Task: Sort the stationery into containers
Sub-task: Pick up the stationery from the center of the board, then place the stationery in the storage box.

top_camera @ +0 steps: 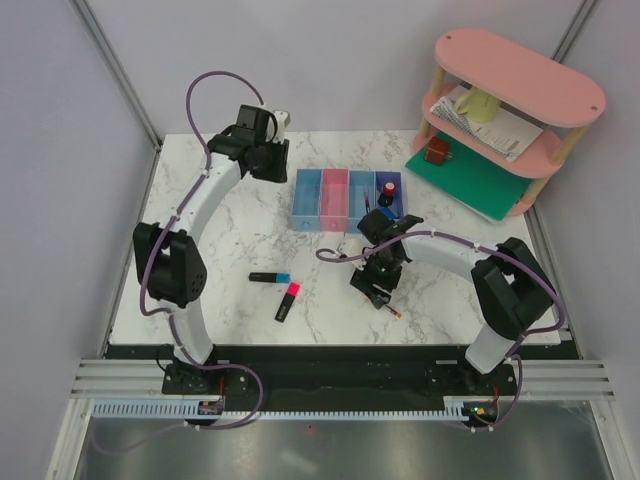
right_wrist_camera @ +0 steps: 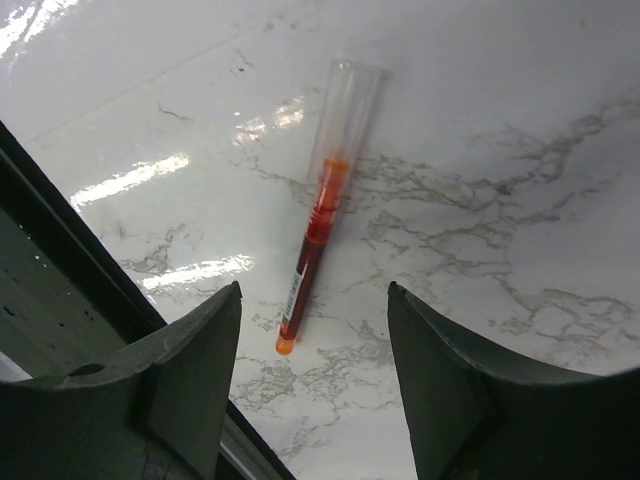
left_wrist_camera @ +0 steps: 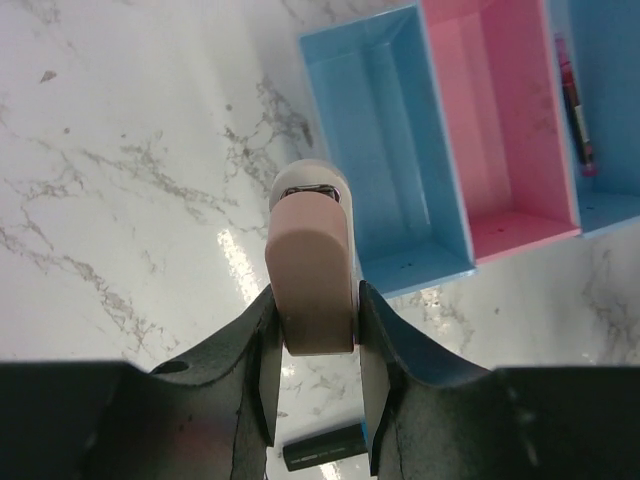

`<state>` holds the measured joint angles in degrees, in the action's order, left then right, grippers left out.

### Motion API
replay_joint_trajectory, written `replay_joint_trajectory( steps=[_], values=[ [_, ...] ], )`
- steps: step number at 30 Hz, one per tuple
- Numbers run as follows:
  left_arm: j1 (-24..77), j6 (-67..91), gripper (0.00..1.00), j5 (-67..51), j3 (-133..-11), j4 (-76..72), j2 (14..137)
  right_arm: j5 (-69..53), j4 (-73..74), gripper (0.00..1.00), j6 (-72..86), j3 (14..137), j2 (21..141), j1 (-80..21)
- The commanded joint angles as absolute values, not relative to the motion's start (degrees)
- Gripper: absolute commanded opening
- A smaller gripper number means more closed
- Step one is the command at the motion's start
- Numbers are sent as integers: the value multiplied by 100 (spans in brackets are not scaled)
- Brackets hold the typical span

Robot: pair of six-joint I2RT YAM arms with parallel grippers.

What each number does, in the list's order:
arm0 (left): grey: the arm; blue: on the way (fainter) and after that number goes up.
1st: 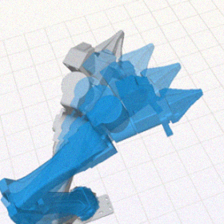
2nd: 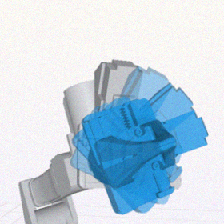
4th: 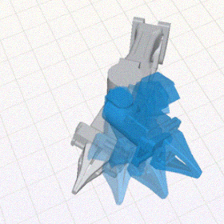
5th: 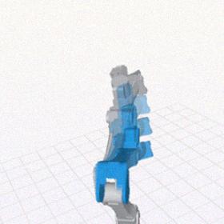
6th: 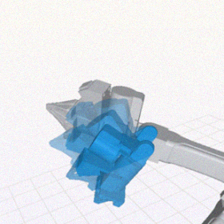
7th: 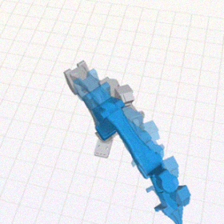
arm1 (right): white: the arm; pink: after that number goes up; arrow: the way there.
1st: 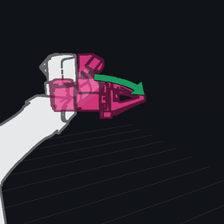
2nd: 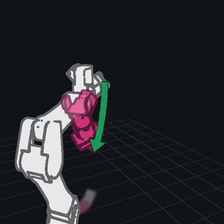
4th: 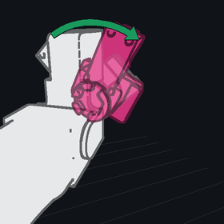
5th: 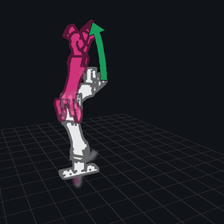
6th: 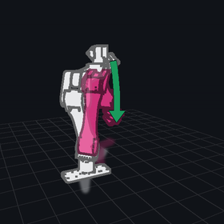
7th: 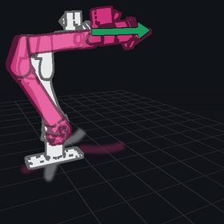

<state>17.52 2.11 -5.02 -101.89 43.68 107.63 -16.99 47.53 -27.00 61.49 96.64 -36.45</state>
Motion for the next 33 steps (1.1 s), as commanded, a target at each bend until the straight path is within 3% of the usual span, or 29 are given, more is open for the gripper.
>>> replay_joint_trajectory(
  steps=[1,17,21,22,33],
  values=[
    [2187,483,6,-712,-10757,4456,11151,-1600,4431,66,-2417,6143,9712,-3990],
    [2435,888,6,122,-11742,4491,12787,-1231,3788,49,-2022,6003,10151,-4175],
    [2435,896,6,132,-11883,4483,13086,-1230,3735,38,-1995,6020,10222,-4184],
    [2443,888,6,149,-11979,4482,13130,-1230,3735,31,-1995,6021,10230,-4184],
    [2461,870,9,132,-12428,4465,13807,-1195,3753,12,-2030,6055,10275,-4175]
  ],
)
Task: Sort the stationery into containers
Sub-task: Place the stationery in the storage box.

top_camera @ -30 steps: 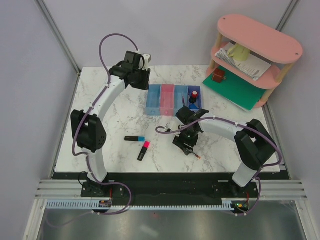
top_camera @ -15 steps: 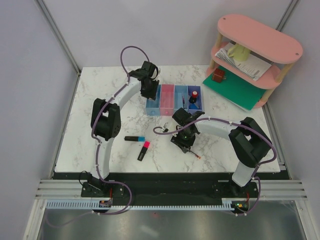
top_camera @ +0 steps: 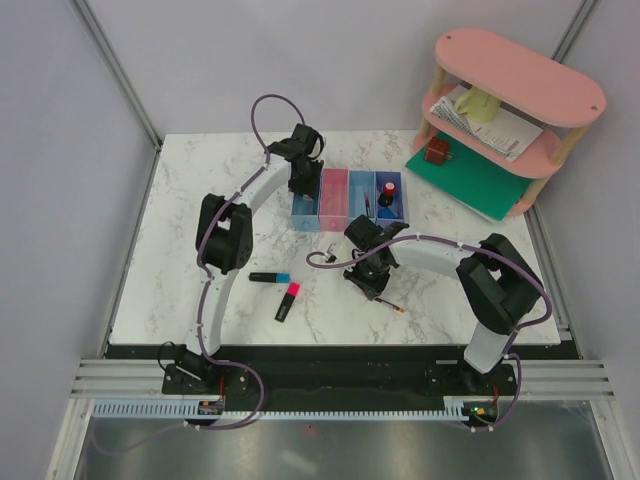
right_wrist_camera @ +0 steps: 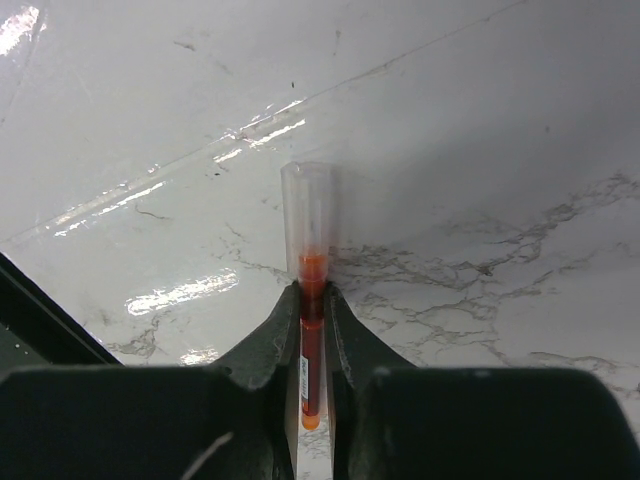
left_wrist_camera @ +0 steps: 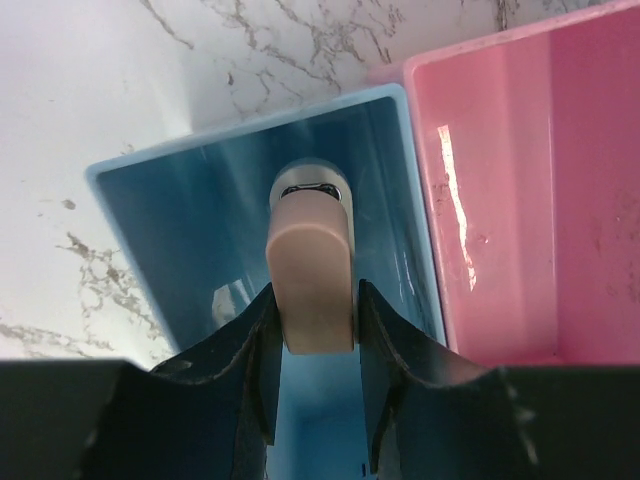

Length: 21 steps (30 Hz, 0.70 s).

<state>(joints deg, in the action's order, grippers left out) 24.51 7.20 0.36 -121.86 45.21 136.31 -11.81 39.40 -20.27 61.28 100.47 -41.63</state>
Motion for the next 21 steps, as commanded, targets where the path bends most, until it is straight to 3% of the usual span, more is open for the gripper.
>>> replay_joint_trajectory(
  steps=[1,7,14,21],
  values=[
    [2461,870,11,106,-12419,4456,13816,-1169,3753,11,-2030,6064,10274,-4175],
    [2461,782,39,35,-12375,4456,13799,-1108,3806,6,-2021,6178,10195,-4184],
    [2461,738,62,26,-12156,4465,13658,-994,3893,3,-1986,6495,9976,-4184],
    [2461,721,67,-149,-11954,4474,13334,-853,3981,2,-2013,6890,9861,-4175]
  ],
)
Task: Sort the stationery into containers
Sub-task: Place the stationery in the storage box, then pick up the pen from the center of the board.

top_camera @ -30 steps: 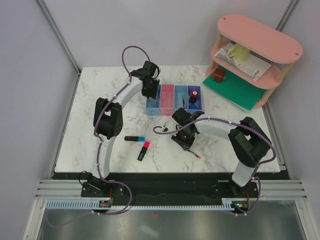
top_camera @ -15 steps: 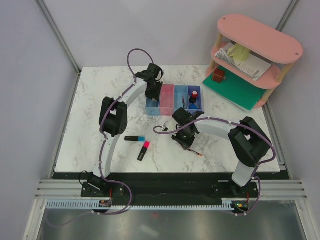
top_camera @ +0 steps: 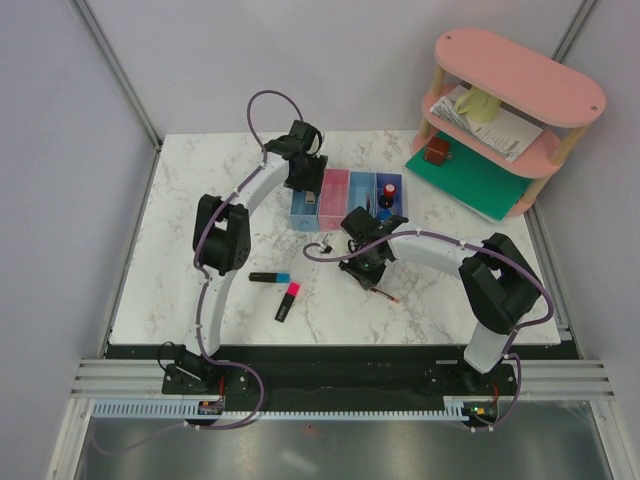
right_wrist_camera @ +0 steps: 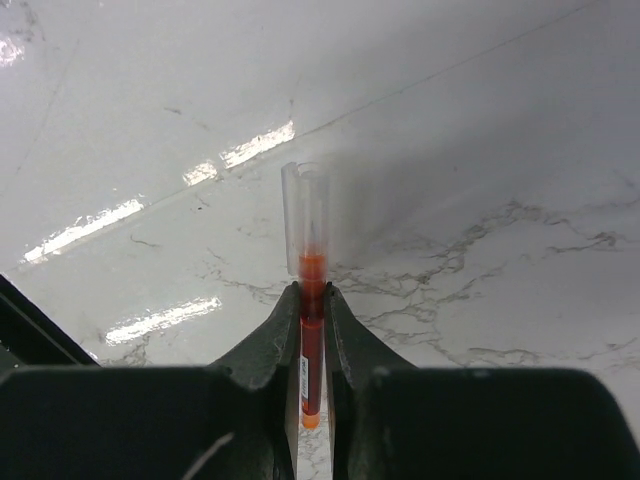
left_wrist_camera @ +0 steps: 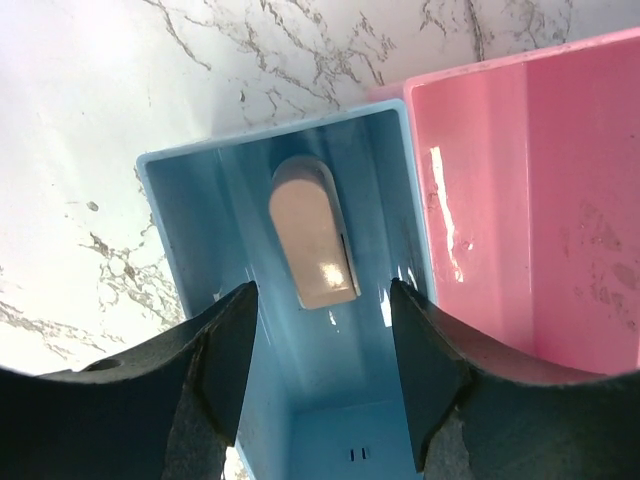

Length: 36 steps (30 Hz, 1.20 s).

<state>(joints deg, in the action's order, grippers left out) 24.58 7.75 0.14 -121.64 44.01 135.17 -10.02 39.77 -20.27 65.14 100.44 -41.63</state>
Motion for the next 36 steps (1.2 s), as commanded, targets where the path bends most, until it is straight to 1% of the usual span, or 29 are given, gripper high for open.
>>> replay_joint_trajectory(
  steps=[1,7,11,17,23,29,36],
  values=[
    [2461,721,67,-184,-11918,4465,13185,-835,3981,2,-2013,6925,9835,-4175],
    [2461,651,67,-360,-11602,4474,12534,-659,3990,2,-2021,7303,9730,-4149],
    [2461,501,67,-413,-11225,4474,11841,-598,4008,1,-1986,7576,9659,-4070],
    [2461,44,67,-308,-10337,4456,10996,-720,3990,0,-1767,8050,9580,-3797],
    [2461,-737,67,-176,-9152,4254,10144,-958,3701,0,-1380,8542,9659,-3411],
    [2452,-1985,67,-18,-7992,3648,9484,-844,3087,0,-932,9070,10080,-3094],
    [2443,-3109,66,-96,-7252,3349,9062,-651,2462,0,-282,9808,10783,-2734]
  ],
)
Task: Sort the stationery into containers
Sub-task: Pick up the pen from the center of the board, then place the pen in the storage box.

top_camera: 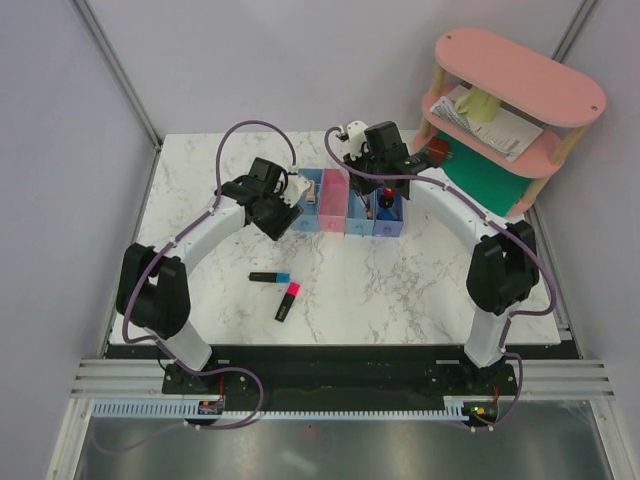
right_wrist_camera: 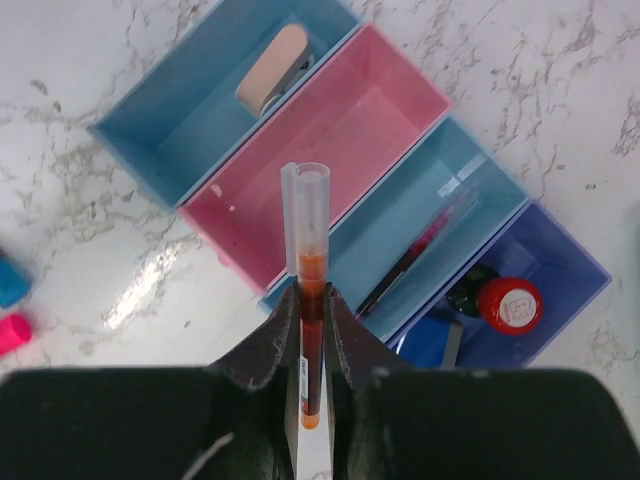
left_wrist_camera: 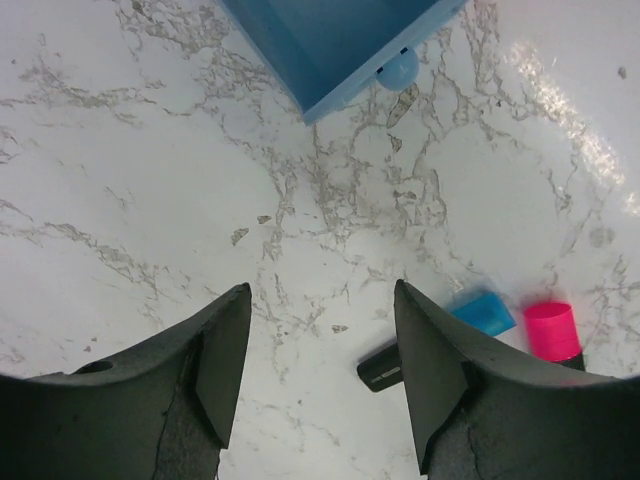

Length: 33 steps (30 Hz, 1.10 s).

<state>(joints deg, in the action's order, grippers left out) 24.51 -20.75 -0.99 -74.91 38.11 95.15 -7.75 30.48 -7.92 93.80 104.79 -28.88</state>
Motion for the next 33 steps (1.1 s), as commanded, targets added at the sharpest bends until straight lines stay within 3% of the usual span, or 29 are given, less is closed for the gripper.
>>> replay_joint_trajectory(
  steps=[1,8,26,33],
  values=[
    [2443,-3172,66,-131,-7173,3305,9009,-616,2348,0,-238,9861,10836,-2716],
    [2408,-3823,64,-465,-6365,3129,8535,-554,2083,0,139,10143,11443,-2479],
    [2382,-5018,64,-923,-5231,2646,8429,-141,1389,0,150,9036,11610,-2338],
    [2373,-5404,63,-1116,-4852,2654,8376,-123,1406,6,79,8772,11549,-2347]
  ],
)
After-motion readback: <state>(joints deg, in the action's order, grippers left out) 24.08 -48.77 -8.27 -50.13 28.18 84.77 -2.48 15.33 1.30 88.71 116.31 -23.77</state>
